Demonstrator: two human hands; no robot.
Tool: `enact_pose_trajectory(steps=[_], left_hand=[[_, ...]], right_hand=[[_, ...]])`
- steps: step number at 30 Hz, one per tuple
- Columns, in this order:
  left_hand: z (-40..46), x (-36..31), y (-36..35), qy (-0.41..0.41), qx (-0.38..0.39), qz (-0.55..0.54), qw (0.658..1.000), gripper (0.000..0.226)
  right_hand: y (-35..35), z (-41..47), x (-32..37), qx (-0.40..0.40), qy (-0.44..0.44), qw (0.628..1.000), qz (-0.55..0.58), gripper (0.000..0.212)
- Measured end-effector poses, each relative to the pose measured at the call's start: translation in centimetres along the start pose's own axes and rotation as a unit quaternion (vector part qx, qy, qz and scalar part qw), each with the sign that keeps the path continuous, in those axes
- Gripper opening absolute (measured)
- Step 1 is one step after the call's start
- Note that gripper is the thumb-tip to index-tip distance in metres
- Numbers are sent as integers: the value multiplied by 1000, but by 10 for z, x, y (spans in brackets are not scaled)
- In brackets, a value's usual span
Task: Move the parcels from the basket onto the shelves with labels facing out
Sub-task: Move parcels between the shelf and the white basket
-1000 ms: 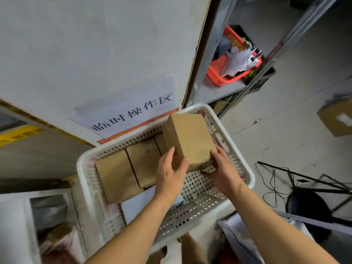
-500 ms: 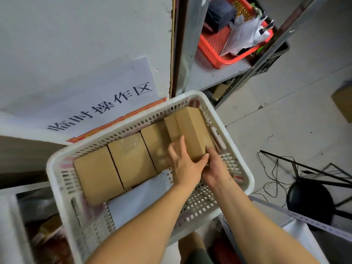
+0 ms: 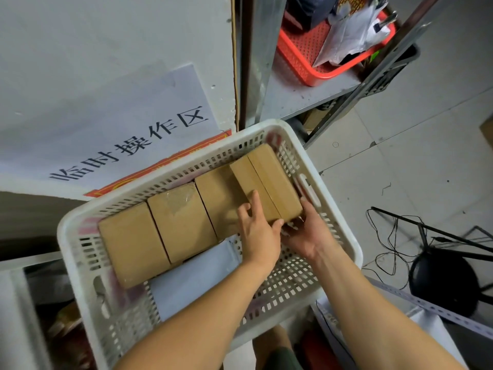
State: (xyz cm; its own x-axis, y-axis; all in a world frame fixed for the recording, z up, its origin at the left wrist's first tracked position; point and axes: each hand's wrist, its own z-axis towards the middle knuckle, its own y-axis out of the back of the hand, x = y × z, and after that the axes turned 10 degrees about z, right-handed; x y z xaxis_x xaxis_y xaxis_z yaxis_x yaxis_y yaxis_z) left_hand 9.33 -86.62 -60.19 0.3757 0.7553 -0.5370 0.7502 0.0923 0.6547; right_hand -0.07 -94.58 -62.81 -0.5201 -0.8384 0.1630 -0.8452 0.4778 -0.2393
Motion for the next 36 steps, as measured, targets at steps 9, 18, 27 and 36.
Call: enact_pose_trajectory(steps=[9, 18, 27, 36], left_hand=[[40, 9, 16, -34, 73, 38, 996, 93], [23, 37, 81, -37, 72, 48, 996, 72], [-71, 86, 216, -83, -12, 110, 990, 42], [-174, 156, 363, -87, -147, 117, 978, 36]], right_hand=[[-28, 2, -1, 27, 66, 997, 0, 50], [-24, -41, -24, 51, 85, 992, -79, 44], [-54, -167, -93, 123, 227, 846, -466, 40], [-124, -309, -193, 223, 434, 460, -742, 39]])
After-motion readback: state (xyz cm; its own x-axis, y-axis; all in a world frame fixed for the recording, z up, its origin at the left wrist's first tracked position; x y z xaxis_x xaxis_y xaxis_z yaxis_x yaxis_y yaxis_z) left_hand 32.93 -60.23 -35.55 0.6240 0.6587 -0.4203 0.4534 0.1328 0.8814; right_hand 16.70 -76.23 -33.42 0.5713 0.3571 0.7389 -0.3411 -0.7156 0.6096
